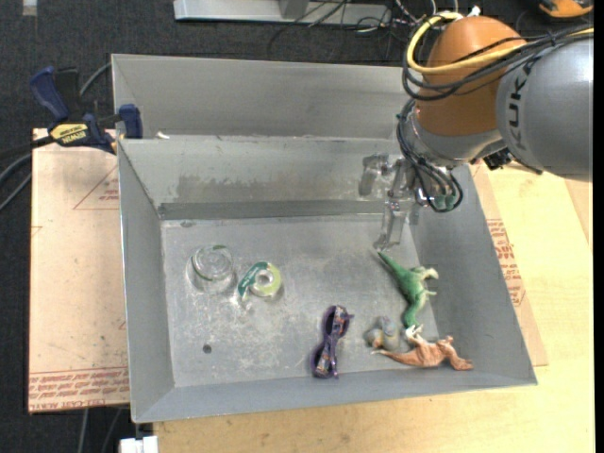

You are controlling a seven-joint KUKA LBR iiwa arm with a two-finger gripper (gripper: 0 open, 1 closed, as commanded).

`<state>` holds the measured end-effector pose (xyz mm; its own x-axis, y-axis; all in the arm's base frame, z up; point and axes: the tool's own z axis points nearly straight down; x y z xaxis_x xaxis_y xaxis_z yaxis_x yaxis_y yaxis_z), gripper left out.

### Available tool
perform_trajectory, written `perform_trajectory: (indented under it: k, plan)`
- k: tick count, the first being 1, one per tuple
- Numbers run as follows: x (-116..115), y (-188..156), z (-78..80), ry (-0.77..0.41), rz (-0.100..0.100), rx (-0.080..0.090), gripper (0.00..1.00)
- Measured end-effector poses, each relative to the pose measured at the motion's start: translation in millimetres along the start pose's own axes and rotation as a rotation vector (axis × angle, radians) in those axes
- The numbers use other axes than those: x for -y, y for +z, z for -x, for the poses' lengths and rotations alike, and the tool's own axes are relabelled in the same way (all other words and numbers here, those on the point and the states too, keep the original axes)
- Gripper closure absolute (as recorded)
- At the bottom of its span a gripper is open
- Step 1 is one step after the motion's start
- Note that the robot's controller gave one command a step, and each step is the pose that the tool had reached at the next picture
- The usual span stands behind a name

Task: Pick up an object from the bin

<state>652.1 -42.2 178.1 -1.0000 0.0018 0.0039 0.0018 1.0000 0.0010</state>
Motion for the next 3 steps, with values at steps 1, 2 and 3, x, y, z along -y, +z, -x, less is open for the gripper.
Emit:
perform_trajectory:
  k: [1,2,3]
  plan:
    - [0,-5,0.9,-0.001,0.0,0.006,0.0]
    - [58,87,-25.7,0.221,0.001,0.005,0.0]
    - [73,55,-18.9,0.073,0.0,0.011,0.0]
